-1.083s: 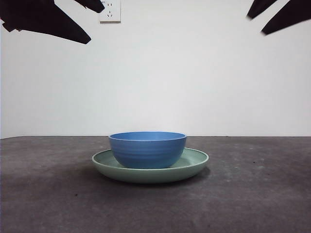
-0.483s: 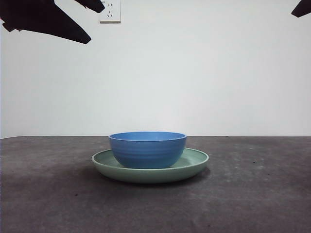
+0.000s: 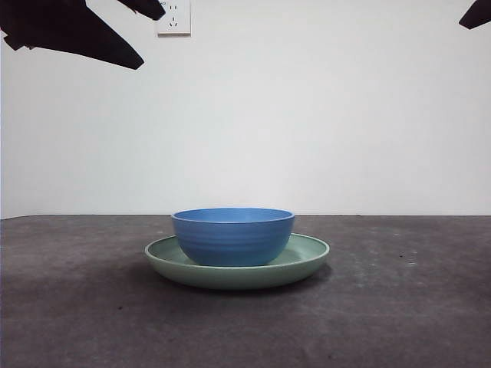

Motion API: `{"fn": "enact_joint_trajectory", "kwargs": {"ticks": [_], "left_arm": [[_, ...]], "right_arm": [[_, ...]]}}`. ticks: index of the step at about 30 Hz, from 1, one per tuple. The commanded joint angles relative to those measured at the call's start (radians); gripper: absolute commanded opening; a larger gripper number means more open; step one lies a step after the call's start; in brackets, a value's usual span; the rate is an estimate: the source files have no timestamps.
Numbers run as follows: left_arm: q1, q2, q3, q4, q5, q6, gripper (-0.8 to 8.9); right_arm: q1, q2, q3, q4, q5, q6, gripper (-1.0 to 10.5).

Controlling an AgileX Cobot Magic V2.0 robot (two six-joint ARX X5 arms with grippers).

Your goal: Pick up the blue bowl, put it on the green plate, put it on desk

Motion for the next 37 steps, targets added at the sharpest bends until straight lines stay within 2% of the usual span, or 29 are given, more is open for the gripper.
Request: {"fn": "enact_joint_trajectory", "kwargs": {"ticks": [1,3,5,6,34,37], "left_arm": [[-0.006,0.006,0.009,0.008,0.004,0.016,2.41],[-0.006,0.006,0.009,0.008,0.004,0.016,1.70],[-0.006,0.006,0.009,0.007,0.004,0.016,0.29],[-0.006,0.006,0.009,0.007,0.004,0.016,0.09],[-0.002,-0.020,0.009,0.025,0.003,0.018,0.12],[0.029,-0.070,0.009,0.064,-0.041,0.084,0.12]], "right_arm": [[0.006,0.006,0.016,0.004,-0.003,-0.014,1.5],[0.006,0.006,0.016,-0.001,-0.003,-0.015,0.3],[0.006,0.006,0.016,-0.002,-0.003,-0.016,0.1],[0.006,0.006,0.016,-0.002,-0.003,-0.016,0.1],[0.005,0.006,0.016,0.010,-0.003,-0.015,0.1],[0.005,0.006,0.016,0.010,-0.003,-0.015,0.1]]}}
